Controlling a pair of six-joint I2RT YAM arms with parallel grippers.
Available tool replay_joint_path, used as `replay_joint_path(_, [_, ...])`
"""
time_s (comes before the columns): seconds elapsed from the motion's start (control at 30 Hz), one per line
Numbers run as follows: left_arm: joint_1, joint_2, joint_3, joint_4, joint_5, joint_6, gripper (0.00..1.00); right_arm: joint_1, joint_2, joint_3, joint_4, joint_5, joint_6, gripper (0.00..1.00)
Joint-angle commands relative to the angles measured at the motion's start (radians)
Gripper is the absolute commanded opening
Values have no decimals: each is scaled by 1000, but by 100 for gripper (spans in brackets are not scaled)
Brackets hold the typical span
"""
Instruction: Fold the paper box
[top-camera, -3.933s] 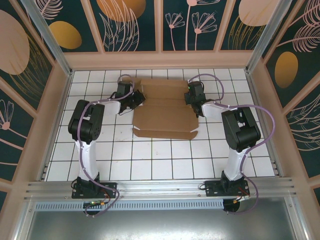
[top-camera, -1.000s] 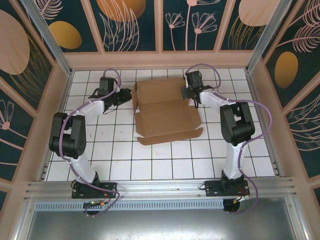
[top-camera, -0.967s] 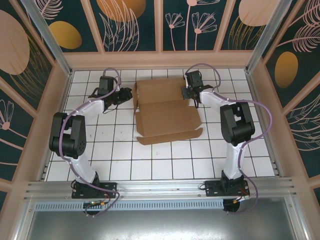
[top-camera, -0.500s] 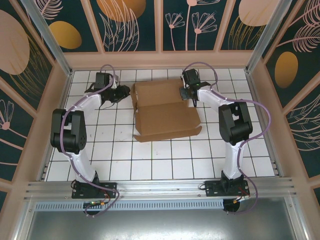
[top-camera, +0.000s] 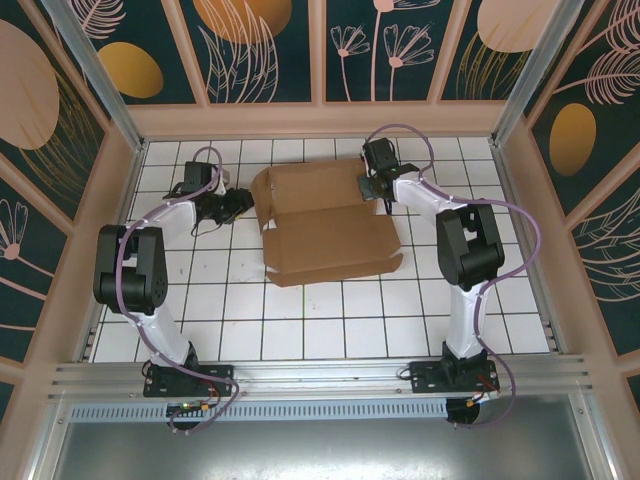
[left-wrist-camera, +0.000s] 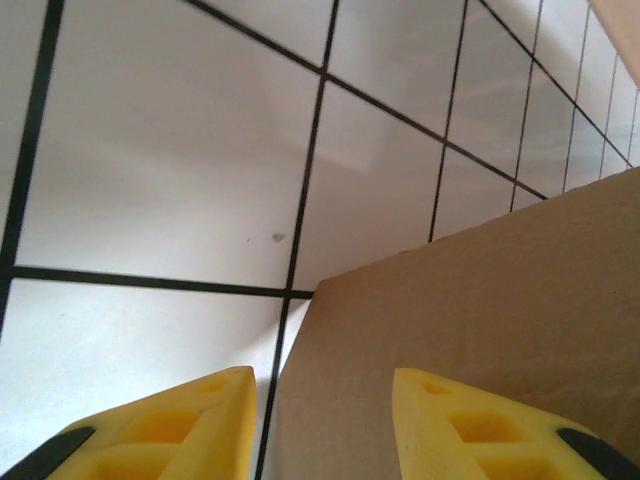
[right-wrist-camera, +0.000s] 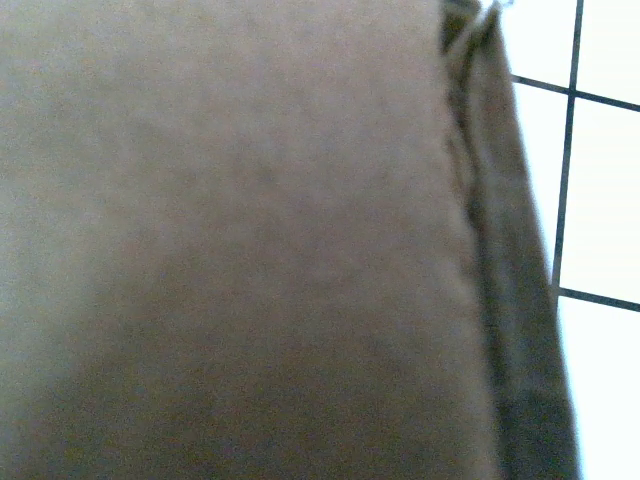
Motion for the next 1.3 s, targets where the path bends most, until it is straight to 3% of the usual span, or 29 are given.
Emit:
replay_joint_path(0.0, [8,-42,-15,43,2,-26,41,2,53,1,-105,-13,10,0])
replay_joint_path(0.1, [7,-69,-26,45,-6,-29,40,2,60,5,-105,-12,10,0])
replay_joint_path(0.23, [7,-164,-51,3,-118,6,39,2,60,-2,-103,-9,11,0])
replay_joint_path(0.43, [-18,-289,-97,36,-119,5,18,0,64,-5,-100,-8,13,0])
replay_joint_path(0.53, [-104,-299,-116,24,-133,32,8,-4,71,-7,-98,-10,15,0])
replay_joint_path(0.67, [-220,-243,-162,20,-156,28,3,-8,76,-4,-99,-20,21,0])
replay_joint_path(0.9, [-220,-139,-228,60,-227,-11,0,-8,60,-7,-103,-23,21,0])
replay_joint_path(1.27, [-237,-21,-332,194,-130,-94,0,-8,40,-16,-91,-36,24,0])
